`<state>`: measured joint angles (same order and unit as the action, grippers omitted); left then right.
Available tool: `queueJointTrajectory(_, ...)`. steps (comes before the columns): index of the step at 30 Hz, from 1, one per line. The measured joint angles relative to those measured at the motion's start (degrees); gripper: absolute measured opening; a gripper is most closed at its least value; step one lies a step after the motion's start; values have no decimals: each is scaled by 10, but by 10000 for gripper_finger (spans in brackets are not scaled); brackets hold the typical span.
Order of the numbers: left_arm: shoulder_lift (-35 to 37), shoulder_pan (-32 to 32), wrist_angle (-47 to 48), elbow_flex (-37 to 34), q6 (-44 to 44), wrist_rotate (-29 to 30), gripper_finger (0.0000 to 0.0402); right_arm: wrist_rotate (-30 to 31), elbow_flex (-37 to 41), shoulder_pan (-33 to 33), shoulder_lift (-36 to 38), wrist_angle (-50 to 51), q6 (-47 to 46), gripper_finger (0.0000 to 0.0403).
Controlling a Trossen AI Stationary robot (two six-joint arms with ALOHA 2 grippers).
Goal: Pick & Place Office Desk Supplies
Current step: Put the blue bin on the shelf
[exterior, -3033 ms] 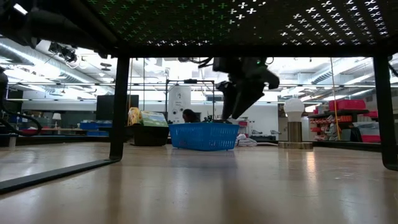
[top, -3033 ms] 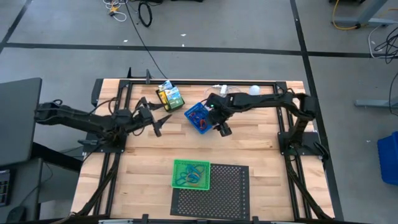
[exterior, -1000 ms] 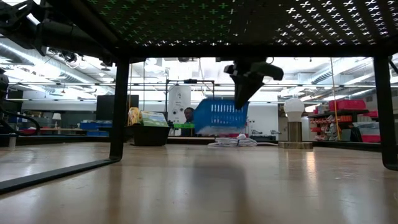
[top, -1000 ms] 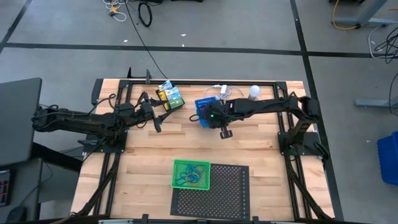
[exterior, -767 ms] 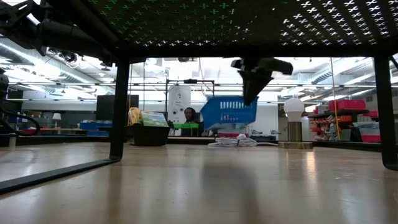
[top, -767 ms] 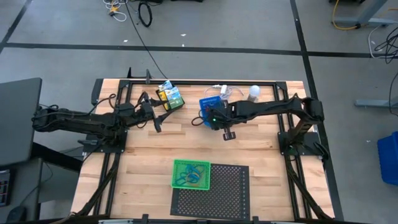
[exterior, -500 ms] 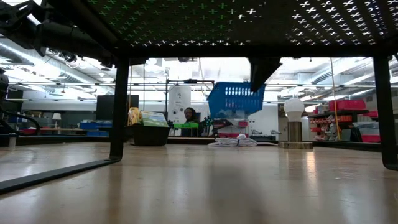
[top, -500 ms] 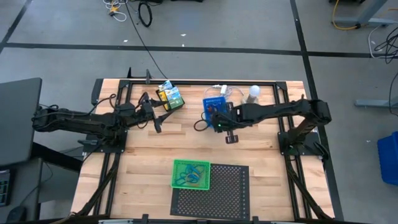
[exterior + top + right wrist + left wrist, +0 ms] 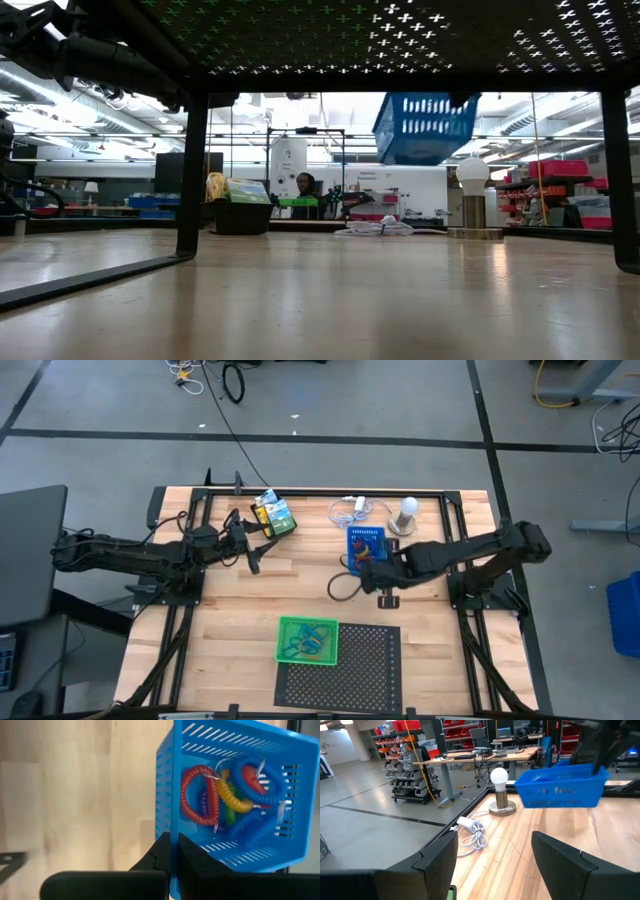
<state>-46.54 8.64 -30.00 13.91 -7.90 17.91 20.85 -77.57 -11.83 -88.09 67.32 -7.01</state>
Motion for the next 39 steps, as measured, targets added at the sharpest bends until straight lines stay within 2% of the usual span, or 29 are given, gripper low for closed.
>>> queueJointTrajectory(13,0,0,21,0,0,0,259,46,-105,-124,-1,104,-184,9)
queueJointTrajectory(26,0,0,20,0,-7,0,259,39,-127,-222,-42,137,-309,9)
queueJointTrajectory(33,0,0,20,0,-7,0,259,44,-245,-259,-119,226,-336,9)
queueJointTrajectory(39,0,0,20,0,-7,0,259,39,-326,-283,-173,227,-346,8)
